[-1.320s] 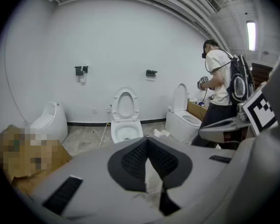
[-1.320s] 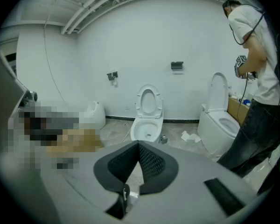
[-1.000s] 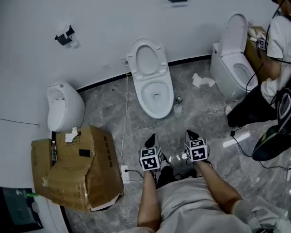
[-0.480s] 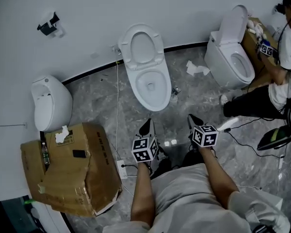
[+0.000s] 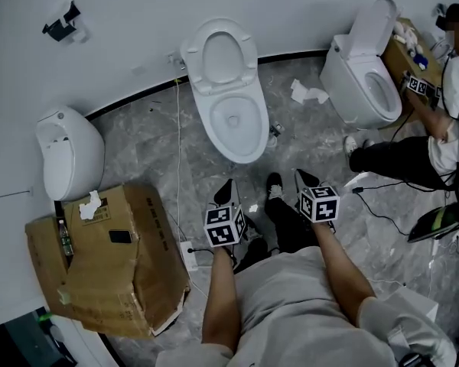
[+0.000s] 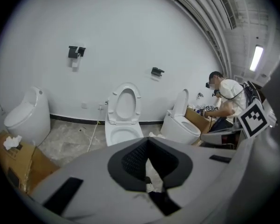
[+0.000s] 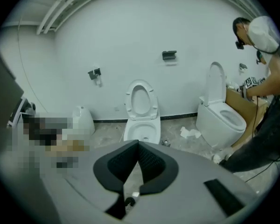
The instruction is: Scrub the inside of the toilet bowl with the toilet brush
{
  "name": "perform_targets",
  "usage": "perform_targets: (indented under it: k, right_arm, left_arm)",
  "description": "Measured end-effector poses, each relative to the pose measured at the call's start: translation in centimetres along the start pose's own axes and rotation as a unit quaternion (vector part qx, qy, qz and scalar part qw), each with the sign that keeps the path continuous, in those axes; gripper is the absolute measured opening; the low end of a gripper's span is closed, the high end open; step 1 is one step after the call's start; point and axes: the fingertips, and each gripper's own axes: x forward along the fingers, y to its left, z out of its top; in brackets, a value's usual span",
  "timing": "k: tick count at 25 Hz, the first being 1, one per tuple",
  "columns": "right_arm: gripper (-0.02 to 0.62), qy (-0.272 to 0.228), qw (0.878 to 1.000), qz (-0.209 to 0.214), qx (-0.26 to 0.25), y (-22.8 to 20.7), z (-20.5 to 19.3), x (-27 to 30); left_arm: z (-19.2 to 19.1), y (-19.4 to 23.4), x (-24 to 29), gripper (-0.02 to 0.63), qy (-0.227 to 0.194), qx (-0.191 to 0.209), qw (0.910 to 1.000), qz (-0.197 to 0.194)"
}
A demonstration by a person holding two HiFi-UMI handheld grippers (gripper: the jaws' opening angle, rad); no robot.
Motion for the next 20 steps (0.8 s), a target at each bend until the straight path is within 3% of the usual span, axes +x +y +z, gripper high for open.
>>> perform_targets:
  k: [5, 10, 15, 20]
  right_arm:
    - [0.015, 0.019, 0.999, 0.030, -0.020, 0.3, 0.3, 2.9]
    - [0.017, 0.034, 0.987, 0.064, -0.142, 2.5, 2.1, 6.7]
    - [0.017, 0.044, 0.981, 0.077, -0.171, 1.4, 5.0, 11.0]
    - [0.015, 0.062, 0.983, 0.082, -0.151, -1.7, 7.3, 15.2]
  left_arm:
    - [-0.2, 0.8, 2.0, 0.025, 0.017, 0.004, 0.9998, 0.009]
    - [0.8, 1.9, 4.8, 0.025, 0.024, -0.016, 0.9995, 0.015]
    - [2.2, 3.0, 8.3, 0.021, 0.021, -0.043, 0.9985, 0.027]
    - [3.9, 4.2, 12.4, 0.021, 0.025, -0.058, 0.9971, 0.042]
